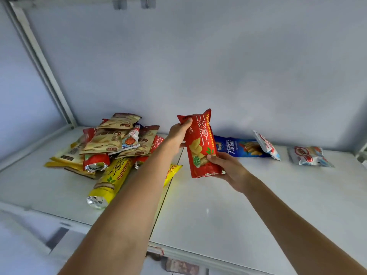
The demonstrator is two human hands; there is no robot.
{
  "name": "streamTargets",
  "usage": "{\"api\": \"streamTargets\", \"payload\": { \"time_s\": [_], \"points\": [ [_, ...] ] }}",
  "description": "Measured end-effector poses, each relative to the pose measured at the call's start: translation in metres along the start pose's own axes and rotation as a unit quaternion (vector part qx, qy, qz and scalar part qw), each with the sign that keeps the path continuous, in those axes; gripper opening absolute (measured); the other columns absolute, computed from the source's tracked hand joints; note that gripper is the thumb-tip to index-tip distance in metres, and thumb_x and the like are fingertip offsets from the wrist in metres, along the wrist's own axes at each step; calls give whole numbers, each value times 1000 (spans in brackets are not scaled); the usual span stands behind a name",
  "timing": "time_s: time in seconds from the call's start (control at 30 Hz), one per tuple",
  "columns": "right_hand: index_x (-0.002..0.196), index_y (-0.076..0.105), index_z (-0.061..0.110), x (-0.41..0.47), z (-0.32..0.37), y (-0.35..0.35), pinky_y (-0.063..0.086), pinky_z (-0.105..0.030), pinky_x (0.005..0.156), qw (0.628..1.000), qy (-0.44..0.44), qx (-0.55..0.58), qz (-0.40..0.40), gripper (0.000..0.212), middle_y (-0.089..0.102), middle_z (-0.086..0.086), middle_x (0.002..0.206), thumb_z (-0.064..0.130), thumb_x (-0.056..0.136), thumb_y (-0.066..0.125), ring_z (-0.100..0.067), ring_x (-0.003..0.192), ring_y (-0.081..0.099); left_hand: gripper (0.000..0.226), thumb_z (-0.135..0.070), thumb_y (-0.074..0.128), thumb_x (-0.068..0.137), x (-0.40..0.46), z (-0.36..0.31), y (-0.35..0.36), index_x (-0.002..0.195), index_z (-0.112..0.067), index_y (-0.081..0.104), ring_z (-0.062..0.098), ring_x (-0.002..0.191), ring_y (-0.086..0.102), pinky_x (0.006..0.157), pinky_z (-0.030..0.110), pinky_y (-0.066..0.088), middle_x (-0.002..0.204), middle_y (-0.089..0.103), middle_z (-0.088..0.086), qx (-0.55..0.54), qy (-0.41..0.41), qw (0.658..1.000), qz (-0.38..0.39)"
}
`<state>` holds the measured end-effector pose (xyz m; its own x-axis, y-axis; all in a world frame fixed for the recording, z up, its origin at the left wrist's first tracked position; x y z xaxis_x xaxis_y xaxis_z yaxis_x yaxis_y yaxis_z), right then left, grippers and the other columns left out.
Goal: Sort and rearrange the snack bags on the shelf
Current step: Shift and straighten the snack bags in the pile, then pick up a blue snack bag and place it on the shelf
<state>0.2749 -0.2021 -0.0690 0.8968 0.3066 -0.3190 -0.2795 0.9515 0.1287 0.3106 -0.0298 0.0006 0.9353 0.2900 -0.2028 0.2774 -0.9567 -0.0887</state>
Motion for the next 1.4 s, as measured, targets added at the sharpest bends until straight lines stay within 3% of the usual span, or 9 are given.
{"api": "streamTargets", "payload": {
  "time_s": [0.43,0.57,0.7,0.8,1.03,1.13,1.2,1.3,1.4],
  "points": [
    [127,53,12,43,-21,42,53,-34,87,986,9,1,-167,51,60,-1,108,32,84,70,-17,96,60,63,-52,60,86,101,45,-35,127,-5,52,29,106,63,85,41,55,120,64,14,7,-63,995,72],
    [125,53,14,62,-18,43,54,-24,69,979,-15,-12,-204,52,61,-4,113,35,82,72,-16,91,61,58,-48,57,90,117,54,-49,129,-7,49,29,109,61,88,42,54,120,61,13,-21,-81,996,24],
    [122,56,14,86,-17,43,53,-22,60,968,-15,-45,-247,51,65,-4,109,42,81,71,-16,86,64,53,-36,57,91,126,36,-67,133,-7,46,26,106,59,90,39,52,117,58,10,83,-2,995,-59],
    [125,56,13,107,-10,50,54,-24,63,963,-22,-136,-231,53,68,-7,115,46,85,66,-17,87,65,58,-35,56,87,127,17,-75,138,-14,42,28,116,57,98,44,50,133,54,11,198,69,976,-58],
    [128,52,10,135,5,55,46,-28,63,927,-25,-339,-160,50,63,-13,119,48,98,38,-26,94,61,43,-31,53,86,116,-3,-76,127,-19,52,29,108,62,95,42,50,123,63,6,295,154,942,-47],
    [126,55,13,131,16,23,49,-38,86,859,-62,-464,-210,42,63,-11,122,40,99,37,-28,110,58,42,-31,52,84,113,-1,-72,125,-20,53,28,105,64,92,43,51,121,64,6,295,150,943,-40],
    [132,52,12,124,23,-12,40,-41,102,789,-74,-549,-263,38,57,-10,131,24,96,45,-29,123,49,45,-33,51,81,111,2,-64,124,-21,53,28,103,66,90,45,54,120,64,6,282,141,949,-29],
    [134,46,10,119,20,-57,29,-41,110,675,-59,-679,-283,45,48,-11,138,10,90,51,-29,131,38,48,-37,50,75,107,3,-47,121,-23,55,28,100,67,88,46,55,115,66,5,289,141,947,-20],
    [141,36,13,121,10,-87,21,-43,115,579,-50,-773,-255,57,36,-11,147,14,88,59,-28,139,28,37,-32,54,86,104,4,-25,121,-20,56,28,97,67,87,44,55,111,68,6,314,154,937,-10]
  ]
}}
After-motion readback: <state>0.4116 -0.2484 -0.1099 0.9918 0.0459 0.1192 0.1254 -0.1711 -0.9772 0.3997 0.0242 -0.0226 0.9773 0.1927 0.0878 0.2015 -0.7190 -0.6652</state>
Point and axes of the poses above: each hand's wrist, its own x-axis towards the middle knuckle, its own y-axis out of the palm, z = x × y, the point moved 10 cm from there along x, towards the middle knuckle
